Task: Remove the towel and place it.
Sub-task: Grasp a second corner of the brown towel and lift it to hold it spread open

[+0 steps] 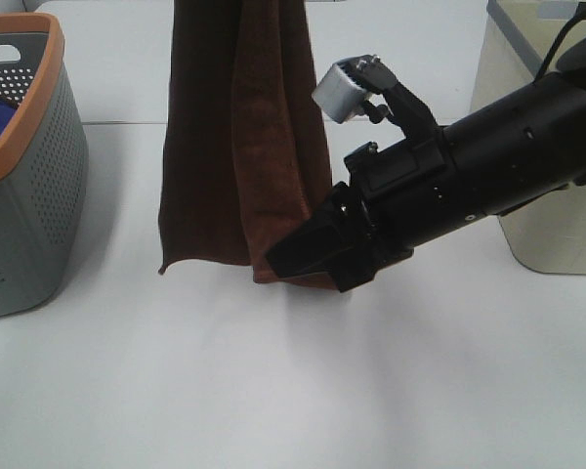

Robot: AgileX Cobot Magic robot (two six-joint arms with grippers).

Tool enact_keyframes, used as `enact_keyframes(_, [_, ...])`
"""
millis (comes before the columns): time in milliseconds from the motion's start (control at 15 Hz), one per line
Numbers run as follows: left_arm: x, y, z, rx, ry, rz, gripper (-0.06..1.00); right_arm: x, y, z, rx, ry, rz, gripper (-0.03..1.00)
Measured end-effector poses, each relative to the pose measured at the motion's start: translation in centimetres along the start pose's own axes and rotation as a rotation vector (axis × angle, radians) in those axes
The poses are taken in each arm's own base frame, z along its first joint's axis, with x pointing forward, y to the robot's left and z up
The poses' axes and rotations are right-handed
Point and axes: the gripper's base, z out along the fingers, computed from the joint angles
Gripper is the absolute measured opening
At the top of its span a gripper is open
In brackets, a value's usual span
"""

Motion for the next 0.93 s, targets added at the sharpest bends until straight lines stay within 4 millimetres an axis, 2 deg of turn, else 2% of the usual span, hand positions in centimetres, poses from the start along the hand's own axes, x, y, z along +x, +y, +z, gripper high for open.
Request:
enact_keyframes(267, [1.6,-0.6,2.1,0.059,0.129,-0.151,0.00,-1.0,0.6,-4.1,0.136,0.126,-0.083,0.02])
enact_keyframes(467, [1.6,-0.6,2.2,0.052,0.141,-0.328,0.00,-3.5,-0.3,-6.7,0.297,0.221,-0.190,0.02])
enact_keyframes(667, [2.6,-1.1,2.0,0.064,0.259,-0.491,0.00,-6.9,-0.2,-9.6,0.381,0.259,-0.290,0.02])
enact_keyframes(933, [3.1,-0.4,1.9,-0.040,0.292,-0.654,0.00,-8.0,-0.6,-10.5,0.449,0.261,-0.373,0.02])
